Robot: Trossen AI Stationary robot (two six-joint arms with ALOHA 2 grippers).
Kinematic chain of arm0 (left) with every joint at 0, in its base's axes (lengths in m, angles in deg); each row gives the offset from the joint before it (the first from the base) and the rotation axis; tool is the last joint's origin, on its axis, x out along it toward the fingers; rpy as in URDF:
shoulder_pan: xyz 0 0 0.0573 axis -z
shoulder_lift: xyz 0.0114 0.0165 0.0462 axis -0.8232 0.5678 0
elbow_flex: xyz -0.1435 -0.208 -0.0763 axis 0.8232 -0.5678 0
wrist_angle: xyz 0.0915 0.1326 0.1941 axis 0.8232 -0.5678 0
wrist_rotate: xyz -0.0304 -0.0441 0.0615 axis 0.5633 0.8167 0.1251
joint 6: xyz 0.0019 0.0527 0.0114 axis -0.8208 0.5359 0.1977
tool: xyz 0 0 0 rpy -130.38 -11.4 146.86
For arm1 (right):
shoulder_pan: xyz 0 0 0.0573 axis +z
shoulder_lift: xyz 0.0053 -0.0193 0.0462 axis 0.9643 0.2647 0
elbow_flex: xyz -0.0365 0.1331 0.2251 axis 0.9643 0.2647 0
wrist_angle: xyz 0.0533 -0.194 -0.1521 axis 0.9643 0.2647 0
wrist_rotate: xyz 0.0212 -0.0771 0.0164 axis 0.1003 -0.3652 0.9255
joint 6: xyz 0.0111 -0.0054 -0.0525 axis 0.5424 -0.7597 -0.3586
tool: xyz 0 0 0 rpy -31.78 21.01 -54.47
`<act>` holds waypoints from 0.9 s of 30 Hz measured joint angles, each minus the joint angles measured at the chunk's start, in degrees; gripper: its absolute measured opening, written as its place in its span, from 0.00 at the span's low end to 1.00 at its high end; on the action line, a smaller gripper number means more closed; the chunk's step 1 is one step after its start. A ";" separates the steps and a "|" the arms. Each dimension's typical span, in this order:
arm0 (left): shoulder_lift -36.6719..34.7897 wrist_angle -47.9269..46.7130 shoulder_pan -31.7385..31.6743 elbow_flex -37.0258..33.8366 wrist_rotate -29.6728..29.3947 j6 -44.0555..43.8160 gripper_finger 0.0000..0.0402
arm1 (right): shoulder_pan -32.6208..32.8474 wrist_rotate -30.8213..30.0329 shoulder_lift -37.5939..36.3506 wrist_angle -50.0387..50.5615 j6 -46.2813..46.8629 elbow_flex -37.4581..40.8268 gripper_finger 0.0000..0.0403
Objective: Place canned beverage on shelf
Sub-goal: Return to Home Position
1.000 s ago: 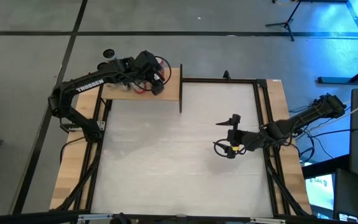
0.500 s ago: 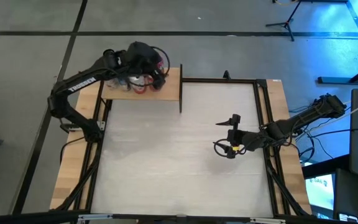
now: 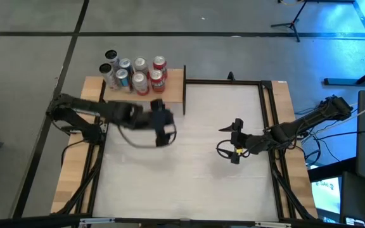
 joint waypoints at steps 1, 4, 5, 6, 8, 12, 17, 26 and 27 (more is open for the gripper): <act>0.00 0.48 2.08 -1.40 -1.98 -0.34 0.86 | 0.00 0.00 0.46 -0.42 0.11 0.00 0.95; 0.00 2.27 6.79 -5.68 -6.31 -2.19 0.82 | -0.02 -0.24 2.26 -2.38 -0.23 0.00 0.95; 0.00 3.05 7.95 -7.22 -7.34 -2.70 0.81 | -0.01 -0.40 2.96 -3.12 -0.83 0.00 0.95; 0.00 3.61 8.95 -8.59 -8.75 -2.94 0.79 | -0.02 -0.59 3.60 -4.01 -1.75 0.00 0.95; -0.26 4.54 10.75 -11.69 -12.82 -3.43 0.75 | -0.02 -0.52 4.79 -6.61 -4.12 0.00 0.95; -1.26 5.43 11.80 -17.00 -16.06 -6.00 0.66 | -0.02 1.59 5.78 -10.69 -8.01 0.00 0.95; -3.62 11.00 10.99 -23.65 -11.76 -6.15 0.54 | -0.02 -1.40 5.83 -10.95 -10.53 -0.02 0.95; -13.16 32.43 10.36 -37.82 2.21 -3.25 0.39 | -0.02 0.20 7.58 -11.66 -9.26 0.00 0.95; -14.36 34.21 10.54 -39.42 2.83 -2.99 0.38 | -0.02 -0.05 7.86 -12.78 -9.72 -0.02 0.95</act>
